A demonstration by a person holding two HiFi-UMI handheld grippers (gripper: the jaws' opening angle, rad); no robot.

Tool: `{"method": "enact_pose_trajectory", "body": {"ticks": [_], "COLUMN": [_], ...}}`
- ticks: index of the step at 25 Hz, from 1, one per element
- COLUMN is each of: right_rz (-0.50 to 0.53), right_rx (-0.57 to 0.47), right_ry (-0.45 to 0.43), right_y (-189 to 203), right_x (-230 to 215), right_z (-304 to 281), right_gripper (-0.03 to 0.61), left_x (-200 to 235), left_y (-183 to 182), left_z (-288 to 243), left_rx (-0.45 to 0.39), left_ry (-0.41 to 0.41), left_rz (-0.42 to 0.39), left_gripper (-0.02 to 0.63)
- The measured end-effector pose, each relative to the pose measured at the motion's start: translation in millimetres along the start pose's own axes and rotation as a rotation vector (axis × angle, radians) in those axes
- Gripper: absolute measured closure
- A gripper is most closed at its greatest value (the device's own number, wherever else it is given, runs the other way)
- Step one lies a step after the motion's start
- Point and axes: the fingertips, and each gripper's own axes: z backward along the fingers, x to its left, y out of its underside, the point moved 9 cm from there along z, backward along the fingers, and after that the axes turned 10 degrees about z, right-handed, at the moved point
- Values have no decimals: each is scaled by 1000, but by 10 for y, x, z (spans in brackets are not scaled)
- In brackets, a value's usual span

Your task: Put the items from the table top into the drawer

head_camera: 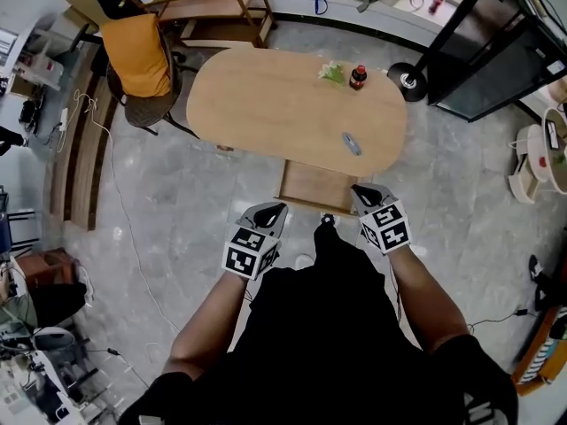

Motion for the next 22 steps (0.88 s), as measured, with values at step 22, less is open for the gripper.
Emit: {"method": "enact_pose_trajectory", "body": {"ticks": [22], "right_rz": [69], "right_rx": [477], "right_ry": [-60], "right_y": [1450], "right_x": [-1776], "right_z": [-2728], "right_gripper": [466], "left_x": [541], "left_y": [-232], "left_z": [-1049], "left_rx": [256], "left_ry": [-137], "left_rz": [145], "left_gripper": [612]}}
